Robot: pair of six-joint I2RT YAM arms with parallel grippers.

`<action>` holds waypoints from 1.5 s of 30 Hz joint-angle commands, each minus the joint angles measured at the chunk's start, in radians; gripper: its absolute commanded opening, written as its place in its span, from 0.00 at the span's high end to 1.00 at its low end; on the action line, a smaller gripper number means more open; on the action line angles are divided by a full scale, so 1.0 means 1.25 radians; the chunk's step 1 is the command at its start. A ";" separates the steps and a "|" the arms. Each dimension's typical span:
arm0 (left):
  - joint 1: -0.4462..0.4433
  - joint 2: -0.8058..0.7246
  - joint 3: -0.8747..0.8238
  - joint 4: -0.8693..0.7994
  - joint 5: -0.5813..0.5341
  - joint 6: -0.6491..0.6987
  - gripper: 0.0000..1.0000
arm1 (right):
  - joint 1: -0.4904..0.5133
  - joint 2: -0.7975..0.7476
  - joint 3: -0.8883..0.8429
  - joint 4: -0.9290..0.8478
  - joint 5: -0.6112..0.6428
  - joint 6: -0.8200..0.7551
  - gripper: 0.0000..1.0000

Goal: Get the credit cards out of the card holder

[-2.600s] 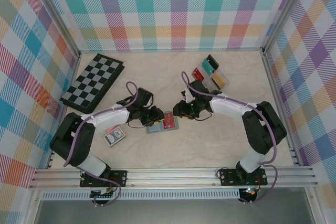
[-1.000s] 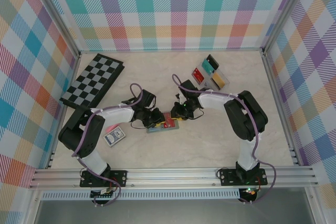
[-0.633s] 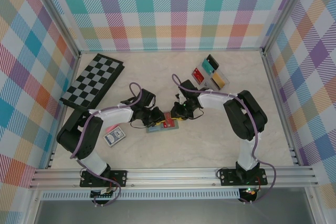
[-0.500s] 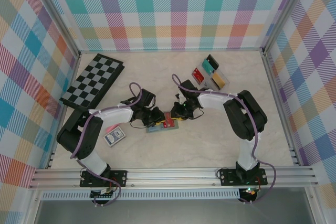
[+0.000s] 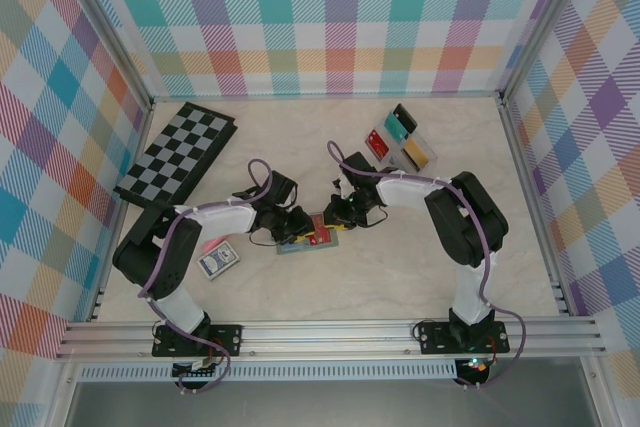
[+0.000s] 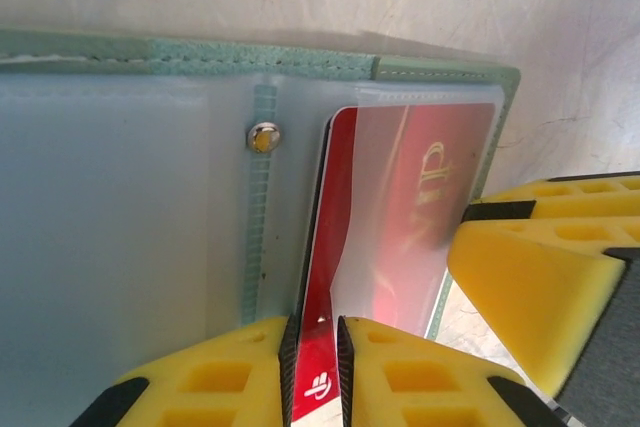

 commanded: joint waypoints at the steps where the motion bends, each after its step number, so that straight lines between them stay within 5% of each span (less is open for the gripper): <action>1: -0.005 0.016 -0.007 0.023 0.007 0.016 0.80 | 0.005 0.025 0.001 -0.001 -0.037 0.009 0.80; 19: 0.014 -0.019 -0.039 0.081 0.053 0.015 0.86 | 0.005 0.038 0.004 -0.025 0.002 0.014 0.81; 31: 0.030 -0.046 -0.049 0.086 0.058 0.030 1.00 | 0.005 0.032 0.001 -0.038 0.046 0.016 0.86; 45: 0.062 -0.066 -0.074 0.054 0.044 0.053 1.00 | 0.001 -0.004 0.002 -0.034 0.063 0.025 0.87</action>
